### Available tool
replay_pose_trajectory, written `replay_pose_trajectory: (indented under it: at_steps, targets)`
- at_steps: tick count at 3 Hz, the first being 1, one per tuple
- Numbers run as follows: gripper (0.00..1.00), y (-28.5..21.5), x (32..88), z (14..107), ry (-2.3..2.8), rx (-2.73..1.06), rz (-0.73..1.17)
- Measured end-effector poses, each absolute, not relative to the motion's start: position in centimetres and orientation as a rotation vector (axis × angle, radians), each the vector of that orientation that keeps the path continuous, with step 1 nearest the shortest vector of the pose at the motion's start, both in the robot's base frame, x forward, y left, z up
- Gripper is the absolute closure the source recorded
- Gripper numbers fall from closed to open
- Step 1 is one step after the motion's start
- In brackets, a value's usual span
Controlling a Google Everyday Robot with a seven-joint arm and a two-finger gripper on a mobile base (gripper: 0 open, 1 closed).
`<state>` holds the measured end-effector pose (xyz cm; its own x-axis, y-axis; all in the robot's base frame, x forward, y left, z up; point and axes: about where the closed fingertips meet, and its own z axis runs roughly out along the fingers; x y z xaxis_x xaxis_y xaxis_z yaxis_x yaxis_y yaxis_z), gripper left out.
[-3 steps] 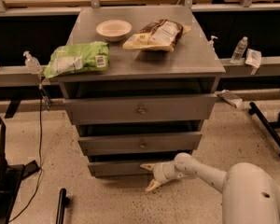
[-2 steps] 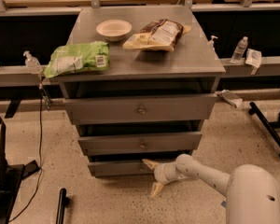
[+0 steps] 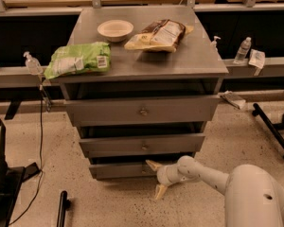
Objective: Open bottom drawer
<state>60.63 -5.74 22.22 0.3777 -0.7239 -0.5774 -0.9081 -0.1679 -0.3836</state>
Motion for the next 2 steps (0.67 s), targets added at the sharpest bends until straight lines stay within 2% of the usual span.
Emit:
replay_pose_trajectory:
  at_steps: [1,2]
  targets:
    - [0.0,-11.07,66.04,18.91,1.471,-1.916,0.298]
    - [0.0,-11.03,66.02,18.9,1.471,-1.917,0.299]
